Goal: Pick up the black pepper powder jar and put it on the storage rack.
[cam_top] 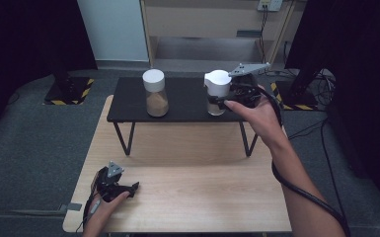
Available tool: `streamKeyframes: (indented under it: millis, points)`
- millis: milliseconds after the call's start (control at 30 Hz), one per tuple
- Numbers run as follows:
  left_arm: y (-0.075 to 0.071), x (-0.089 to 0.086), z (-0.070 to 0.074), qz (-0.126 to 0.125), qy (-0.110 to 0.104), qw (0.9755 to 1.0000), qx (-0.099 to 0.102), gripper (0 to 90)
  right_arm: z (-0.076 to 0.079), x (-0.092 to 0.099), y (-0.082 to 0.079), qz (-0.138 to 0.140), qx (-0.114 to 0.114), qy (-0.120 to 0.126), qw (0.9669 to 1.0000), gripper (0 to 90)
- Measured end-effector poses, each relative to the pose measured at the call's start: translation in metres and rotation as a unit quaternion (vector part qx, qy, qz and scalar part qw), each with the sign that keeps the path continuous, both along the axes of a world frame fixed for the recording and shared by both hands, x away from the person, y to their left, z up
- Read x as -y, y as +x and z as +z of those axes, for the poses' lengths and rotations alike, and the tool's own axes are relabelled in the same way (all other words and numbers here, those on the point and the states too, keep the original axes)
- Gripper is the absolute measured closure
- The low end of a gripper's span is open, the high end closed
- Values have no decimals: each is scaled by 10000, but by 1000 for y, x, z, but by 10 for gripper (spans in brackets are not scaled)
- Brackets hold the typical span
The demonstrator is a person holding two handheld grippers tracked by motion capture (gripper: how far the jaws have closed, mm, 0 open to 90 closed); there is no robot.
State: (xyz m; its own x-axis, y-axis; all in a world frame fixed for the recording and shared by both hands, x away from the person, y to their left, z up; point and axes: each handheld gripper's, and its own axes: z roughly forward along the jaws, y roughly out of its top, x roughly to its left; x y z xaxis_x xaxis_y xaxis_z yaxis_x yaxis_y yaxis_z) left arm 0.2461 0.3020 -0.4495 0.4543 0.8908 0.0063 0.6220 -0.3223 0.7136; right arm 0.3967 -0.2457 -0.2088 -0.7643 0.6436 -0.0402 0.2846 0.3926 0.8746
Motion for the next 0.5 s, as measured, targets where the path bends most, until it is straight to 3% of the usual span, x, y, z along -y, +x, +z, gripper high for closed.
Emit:
streamKeyframes:
  millis: [500]
  points:
    - [0,0,0,-7,0,10000,0,0,-12,3,8,-198,-92,13,9998,315]
